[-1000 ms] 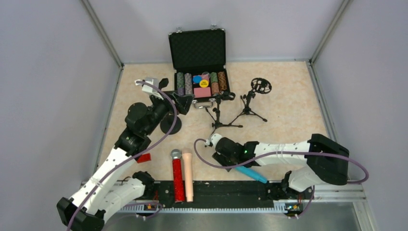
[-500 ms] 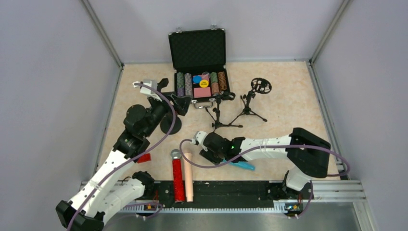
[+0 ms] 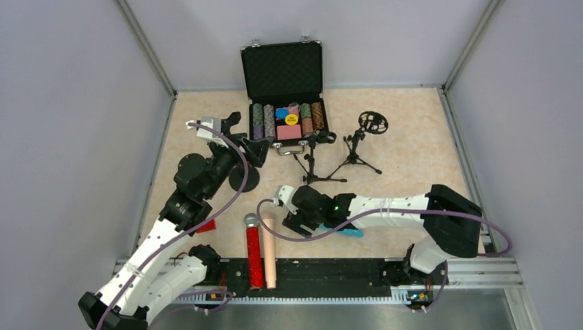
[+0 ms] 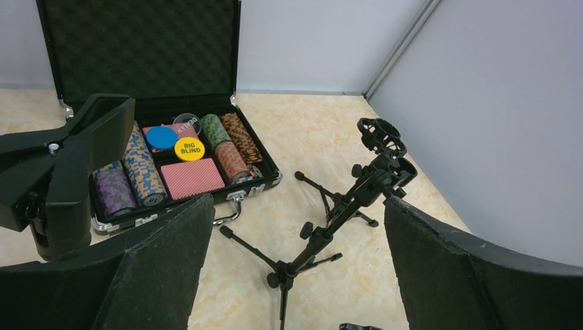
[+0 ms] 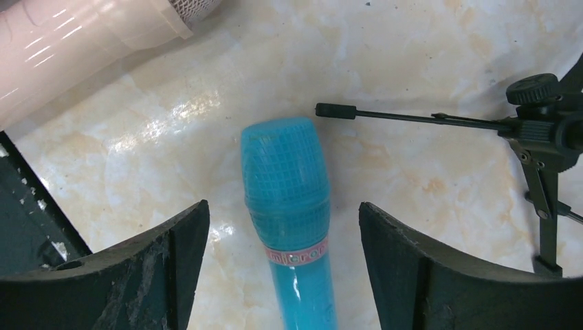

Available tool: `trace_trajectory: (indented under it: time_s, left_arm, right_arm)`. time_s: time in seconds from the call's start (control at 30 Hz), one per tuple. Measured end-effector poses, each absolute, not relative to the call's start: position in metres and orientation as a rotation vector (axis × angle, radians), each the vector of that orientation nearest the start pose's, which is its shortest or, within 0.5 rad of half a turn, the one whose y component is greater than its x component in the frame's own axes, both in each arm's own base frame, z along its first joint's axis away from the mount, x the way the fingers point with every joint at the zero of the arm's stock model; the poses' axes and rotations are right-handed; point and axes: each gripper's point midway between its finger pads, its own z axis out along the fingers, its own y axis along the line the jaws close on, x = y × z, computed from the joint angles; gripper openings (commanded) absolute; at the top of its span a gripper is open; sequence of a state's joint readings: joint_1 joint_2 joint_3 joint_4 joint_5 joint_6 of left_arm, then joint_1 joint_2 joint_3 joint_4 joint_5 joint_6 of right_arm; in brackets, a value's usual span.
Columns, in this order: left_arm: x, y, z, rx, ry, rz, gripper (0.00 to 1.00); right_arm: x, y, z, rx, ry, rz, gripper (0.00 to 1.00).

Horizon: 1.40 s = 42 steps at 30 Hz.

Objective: Attach the microphones to the stand

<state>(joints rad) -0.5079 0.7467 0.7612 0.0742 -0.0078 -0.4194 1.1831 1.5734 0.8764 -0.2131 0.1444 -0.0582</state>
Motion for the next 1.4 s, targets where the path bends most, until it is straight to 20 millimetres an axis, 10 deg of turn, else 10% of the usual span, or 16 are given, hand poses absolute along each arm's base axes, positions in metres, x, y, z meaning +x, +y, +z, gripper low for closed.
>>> trace_trajectory:
  time_s: [0.57,1.13,1.4]
  left_arm:
    - [0.274,-0.170,0.328,0.060,1.563,-0.732,0.98]
    - [0.270,-0.169,0.330,0.042,1.559,-0.753,0.98]
    - [0.267,-0.167,0.334,0.038,1.544,-0.760,0.98]
  right_arm:
    - [0.152,0.286,0.022,-1.500,2.174,0.154,0.63]
    - [0.156,0.309,0.019,-1.499,2.172,0.186,0.00]
    - [0.157,0.316,0.020,-1.526,2.160,0.194,0.00]
